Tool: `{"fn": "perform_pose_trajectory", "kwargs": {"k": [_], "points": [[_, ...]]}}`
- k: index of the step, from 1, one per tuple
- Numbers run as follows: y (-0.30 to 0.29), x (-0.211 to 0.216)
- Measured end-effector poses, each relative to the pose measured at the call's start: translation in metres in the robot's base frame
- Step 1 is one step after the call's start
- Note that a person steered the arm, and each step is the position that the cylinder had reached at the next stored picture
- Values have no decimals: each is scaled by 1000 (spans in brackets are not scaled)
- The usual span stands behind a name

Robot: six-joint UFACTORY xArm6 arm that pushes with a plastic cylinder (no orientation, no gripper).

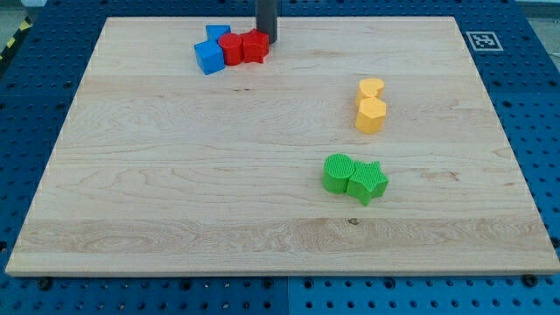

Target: Separate the yellow heart and the yellow hexagon

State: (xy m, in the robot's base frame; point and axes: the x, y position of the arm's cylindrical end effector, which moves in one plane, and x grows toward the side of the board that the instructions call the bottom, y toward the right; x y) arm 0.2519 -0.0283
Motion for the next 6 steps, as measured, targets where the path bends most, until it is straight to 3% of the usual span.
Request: {"fn": "perform_pose_trajectory", "kwargs": {"k": [1, 2, 3, 4, 5, 6], "points": [[-4, 4], [35, 5], [145, 21], [191, 73], [197, 122], [197, 130]]}}
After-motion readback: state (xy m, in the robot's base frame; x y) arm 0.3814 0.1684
